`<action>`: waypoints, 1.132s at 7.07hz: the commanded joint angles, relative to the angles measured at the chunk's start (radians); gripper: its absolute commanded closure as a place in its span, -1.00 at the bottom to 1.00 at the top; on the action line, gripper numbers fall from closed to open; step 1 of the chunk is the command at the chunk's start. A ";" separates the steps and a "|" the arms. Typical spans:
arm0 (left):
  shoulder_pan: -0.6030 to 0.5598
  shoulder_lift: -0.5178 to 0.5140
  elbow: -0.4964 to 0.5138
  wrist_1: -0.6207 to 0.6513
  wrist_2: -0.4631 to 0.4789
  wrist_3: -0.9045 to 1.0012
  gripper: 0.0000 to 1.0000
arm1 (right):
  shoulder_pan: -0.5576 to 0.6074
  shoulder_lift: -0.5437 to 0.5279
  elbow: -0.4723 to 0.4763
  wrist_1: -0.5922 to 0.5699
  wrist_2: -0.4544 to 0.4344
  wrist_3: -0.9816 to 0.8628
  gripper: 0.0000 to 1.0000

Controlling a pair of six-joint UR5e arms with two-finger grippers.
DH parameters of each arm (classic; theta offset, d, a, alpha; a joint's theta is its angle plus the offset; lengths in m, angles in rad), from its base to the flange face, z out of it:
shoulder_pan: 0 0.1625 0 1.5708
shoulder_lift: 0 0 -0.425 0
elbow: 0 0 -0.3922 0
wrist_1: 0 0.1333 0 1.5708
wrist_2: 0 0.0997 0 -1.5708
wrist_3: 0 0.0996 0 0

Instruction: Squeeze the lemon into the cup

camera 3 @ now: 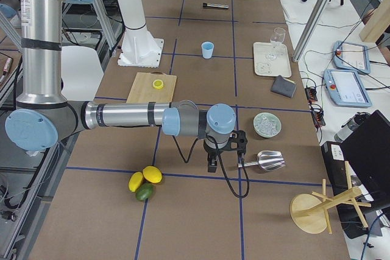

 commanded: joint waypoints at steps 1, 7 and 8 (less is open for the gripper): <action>0.000 -0.002 -0.001 0.000 0.000 0.000 -1.00 | 0.000 0.002 0.001 0.000 0.000 -0.001 -1.00; 0.011 -0.034 -0.037 -0.021 0.000 -0.002 -1.00 | -0.119 0.113 0.090 0.002 0.006 0.067 -1.00; 0.038 -0.036 -0.037 -0.046 0.000 -0.003 -1.00 | -0.159 0.111 0.169 0.002 -0.015 0.143 -1.00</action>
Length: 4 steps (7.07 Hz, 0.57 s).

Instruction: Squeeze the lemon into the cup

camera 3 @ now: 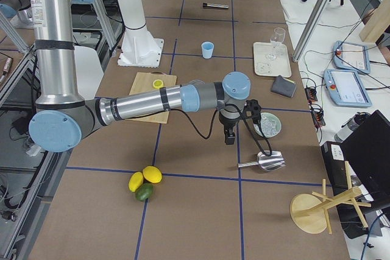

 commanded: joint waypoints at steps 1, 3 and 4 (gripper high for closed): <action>0.049 -0.010 -0.009 -0.046 0.002 -0.002 -1.00 | -0.125 0.001 0.149 0.001 -0.086 0.215 -1.00; 0.098 -0.029 -0.021 -0.073 0.009 -0.099 -1.00 | -0.312 0.004 0.305 0.030 -0.180 0.576 -1.00; 0.130 -0.032 -0.023 -0.110 0.014 -0.170 -1.00 | -0.382 -0.009 0.321 0.142 -0.229 0.722 -0.96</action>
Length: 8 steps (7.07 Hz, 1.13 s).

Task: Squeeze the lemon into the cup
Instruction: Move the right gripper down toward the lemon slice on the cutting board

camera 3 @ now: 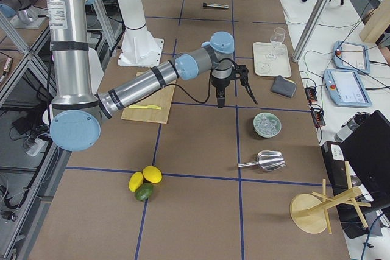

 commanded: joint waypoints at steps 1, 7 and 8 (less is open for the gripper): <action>0.069 -0.006 -0.004 -0.055 0.006 -0.110 -1.00 | -0.171 -0.012 0.066 0.206 -0.103 0.428 -0.72; 0.072 -0.005 -0.001 -0.057 0.006 -0.116 -1.00 | -0.866 -0.154 0.270 0.215 -0.658 0.791 -1.00; 0.072 -0.005 0.005 -0.057 0.006 -0.116 -1.00 | -0.954 -0.153 0.264 0.216 -0.731 0.820 -1.00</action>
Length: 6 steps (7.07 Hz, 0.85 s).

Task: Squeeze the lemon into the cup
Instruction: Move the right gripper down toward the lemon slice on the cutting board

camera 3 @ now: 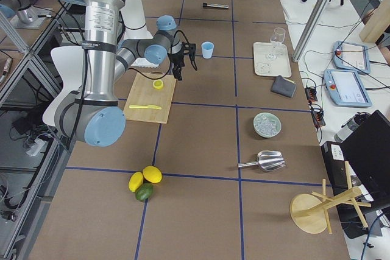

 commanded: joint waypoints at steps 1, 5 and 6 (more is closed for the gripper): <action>0.000 0.001 0.011 0.000 0.000 0.000 -1.00 | -0.211 0.009 -0.023 0.008 -0.184 0.126 -1.00; 0.000 0.001 0.021 -0.002 -0.002 0.002 -1.00 | -0.379 0.019 -0.090 0.012 -0.357 0.231 -1.00; 0.000 0.002 0.021 -0.002 -0.002 0.002 -1.00 | -0.382 0.019 -0.103 0.020 -0.361 0.233 -1.00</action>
